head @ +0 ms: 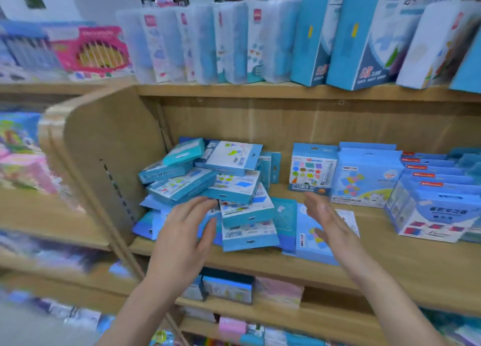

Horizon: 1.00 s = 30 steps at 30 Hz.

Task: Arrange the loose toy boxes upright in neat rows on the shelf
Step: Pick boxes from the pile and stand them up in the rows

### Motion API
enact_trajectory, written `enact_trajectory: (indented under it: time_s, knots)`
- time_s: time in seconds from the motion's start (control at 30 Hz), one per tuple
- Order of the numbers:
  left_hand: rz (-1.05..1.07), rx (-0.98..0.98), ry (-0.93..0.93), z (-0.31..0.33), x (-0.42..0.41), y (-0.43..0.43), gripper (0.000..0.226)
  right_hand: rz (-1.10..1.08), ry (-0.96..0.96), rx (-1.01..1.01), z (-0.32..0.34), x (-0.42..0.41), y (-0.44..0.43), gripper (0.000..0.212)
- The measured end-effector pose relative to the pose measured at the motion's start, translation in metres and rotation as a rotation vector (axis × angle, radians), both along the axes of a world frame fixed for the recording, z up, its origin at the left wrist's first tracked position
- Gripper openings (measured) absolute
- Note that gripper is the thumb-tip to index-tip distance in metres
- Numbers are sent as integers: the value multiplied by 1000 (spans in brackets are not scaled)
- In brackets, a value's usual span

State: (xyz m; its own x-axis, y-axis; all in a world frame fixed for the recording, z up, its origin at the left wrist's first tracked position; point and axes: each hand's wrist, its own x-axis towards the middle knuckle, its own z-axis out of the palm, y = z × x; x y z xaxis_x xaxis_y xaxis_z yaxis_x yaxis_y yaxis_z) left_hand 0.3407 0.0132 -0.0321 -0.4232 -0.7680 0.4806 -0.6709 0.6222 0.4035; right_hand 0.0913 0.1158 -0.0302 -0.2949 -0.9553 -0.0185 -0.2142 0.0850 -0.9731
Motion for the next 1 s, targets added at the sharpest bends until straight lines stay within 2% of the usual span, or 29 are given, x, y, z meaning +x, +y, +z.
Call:
enact_trajectory:
  time_s: [0.07,0.2,0.33,0.5,0.67,0.73,0.8,0.87,0.93,1.0]
  knots:
    - [49,-32,5,7,16,-13,36,42,-1,9,5,16,-15,89]
    - [111,-163,15,30,26,-43,31,81,21,-13,16,36,-45,60]
    - [148,-204,-32,54,18,-82,37,57,99,-25,19,38,-84,57]
    - [152,-54,-219,57,1,-125,48,73,334,-30,15,26,-136,54]
    - [135,-77,-191,54,-1,-148,39,137,664,8,12,10,-175,65]
    - [126,-105,-172,54,0,-153,41,64,807,-62,8,2,-187,61]
    - [125,-114,-122,54,2,-156,33,-2,912,-194,7,-4,-198,51]
    - [132,-97,13,54,4,-158,24,13,959,-301,3,-9,-208,43]
    - [165,-55,225,57,4,-160,23,38,905,-374,-1,-14,-216,39]
    - [195,11,460,65,5,-162,22,38,752,-418,2,-14,-223,37]
